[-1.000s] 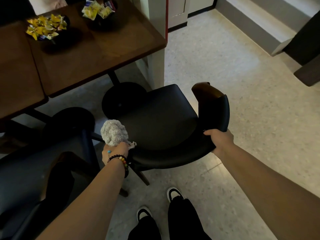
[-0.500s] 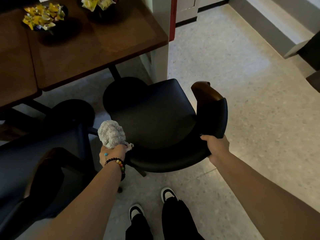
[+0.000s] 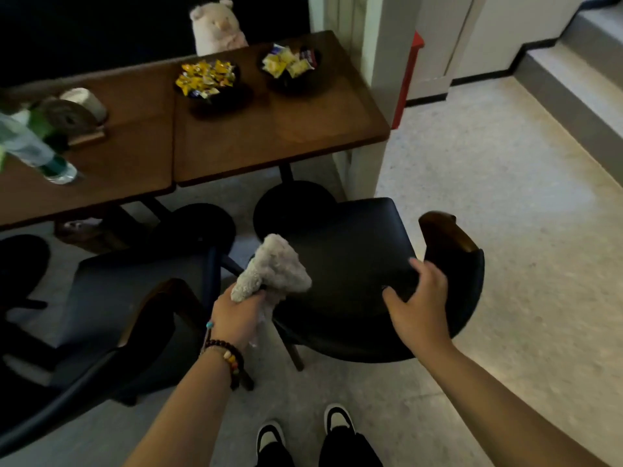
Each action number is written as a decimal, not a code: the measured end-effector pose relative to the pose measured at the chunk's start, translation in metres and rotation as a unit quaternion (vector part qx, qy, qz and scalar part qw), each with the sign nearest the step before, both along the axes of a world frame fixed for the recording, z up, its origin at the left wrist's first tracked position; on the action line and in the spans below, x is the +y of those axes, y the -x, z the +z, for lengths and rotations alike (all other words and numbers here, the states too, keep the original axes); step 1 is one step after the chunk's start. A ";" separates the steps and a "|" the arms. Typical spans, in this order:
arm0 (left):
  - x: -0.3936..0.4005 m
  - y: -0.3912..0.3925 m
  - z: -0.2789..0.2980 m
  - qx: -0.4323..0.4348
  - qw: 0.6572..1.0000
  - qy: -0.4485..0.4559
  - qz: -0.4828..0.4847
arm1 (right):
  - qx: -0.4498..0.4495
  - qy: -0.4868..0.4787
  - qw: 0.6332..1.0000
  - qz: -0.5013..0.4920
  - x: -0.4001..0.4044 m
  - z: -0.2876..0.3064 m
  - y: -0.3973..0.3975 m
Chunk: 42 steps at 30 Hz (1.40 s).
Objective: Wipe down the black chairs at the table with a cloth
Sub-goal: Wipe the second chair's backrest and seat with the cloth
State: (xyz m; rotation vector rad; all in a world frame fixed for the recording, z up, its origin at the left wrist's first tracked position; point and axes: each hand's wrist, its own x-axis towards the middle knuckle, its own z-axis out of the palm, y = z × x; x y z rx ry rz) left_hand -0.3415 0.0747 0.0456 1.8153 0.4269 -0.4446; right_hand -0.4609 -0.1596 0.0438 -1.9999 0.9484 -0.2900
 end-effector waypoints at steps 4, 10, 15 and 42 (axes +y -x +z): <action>0.021 0.039 0.053 -0.001 0.987 0.162 -0.017 | -0.067 -0.107 0.960 0.249 0.046 0.060 -0.032; 0.060 0.047 0.117 -0.061 0.984 0.139 -0.092 | -0.048 -0.358 0.869 0.339 0.090 0.116 -0.068; 0.112 0.033 0.135 -0.103 0.987 0.091 -0.085 | 0.021 -0.331 0.873 0.358 0.126 0.120 -0.082; 0.378 -0.028 -0.057 -0.107 0.936 -0.268 -0.202 | 0.079 0.044 0.973 0.211 0.486 -0.050 -0.132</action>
